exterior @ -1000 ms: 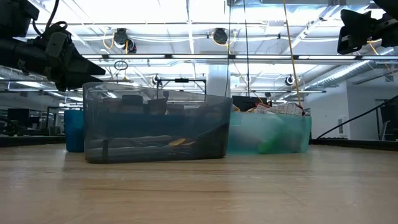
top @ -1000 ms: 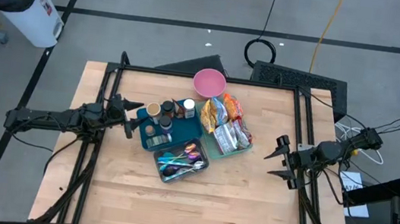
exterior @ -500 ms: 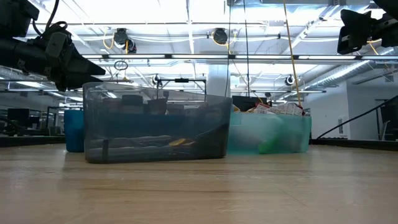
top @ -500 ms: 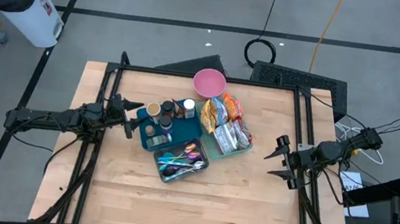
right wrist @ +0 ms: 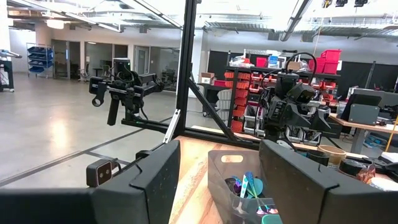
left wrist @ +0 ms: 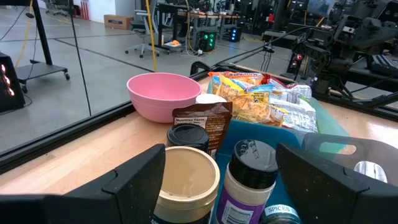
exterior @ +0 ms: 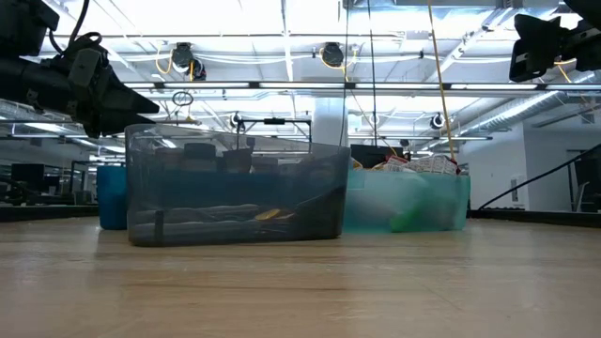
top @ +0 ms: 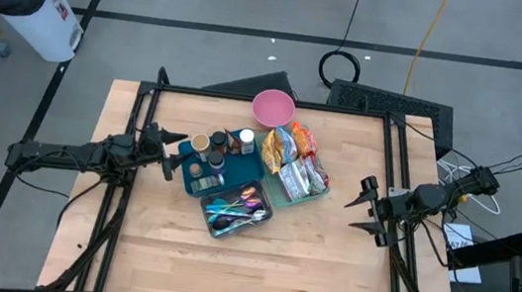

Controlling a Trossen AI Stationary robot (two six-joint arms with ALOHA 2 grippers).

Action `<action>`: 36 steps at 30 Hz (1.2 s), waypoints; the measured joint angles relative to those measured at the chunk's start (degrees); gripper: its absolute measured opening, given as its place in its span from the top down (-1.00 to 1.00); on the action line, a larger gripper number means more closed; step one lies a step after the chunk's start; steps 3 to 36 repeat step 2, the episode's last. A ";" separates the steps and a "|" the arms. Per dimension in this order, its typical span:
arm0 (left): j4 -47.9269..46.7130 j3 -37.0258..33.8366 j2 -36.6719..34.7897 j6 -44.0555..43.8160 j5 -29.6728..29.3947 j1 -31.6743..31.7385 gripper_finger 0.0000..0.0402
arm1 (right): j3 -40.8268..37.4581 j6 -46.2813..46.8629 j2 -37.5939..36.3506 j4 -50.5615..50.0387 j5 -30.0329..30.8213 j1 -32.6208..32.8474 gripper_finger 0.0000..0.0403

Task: Pick & Place Food Item
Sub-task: Return to Home Position

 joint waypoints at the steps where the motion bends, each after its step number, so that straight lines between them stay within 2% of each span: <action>1: 0.00 0.00 0.00 0.00 0.00 -0.02 -0.53 | 0.00 -0.01 0.00 0.00 0.00 -0.01 -0.05; 36: 0.00 0.00 -0.01 -0.01 0.00 -0.02 -0.53 | 0.00 -0.01 0.00 0.00 0.00 0.00 -0.05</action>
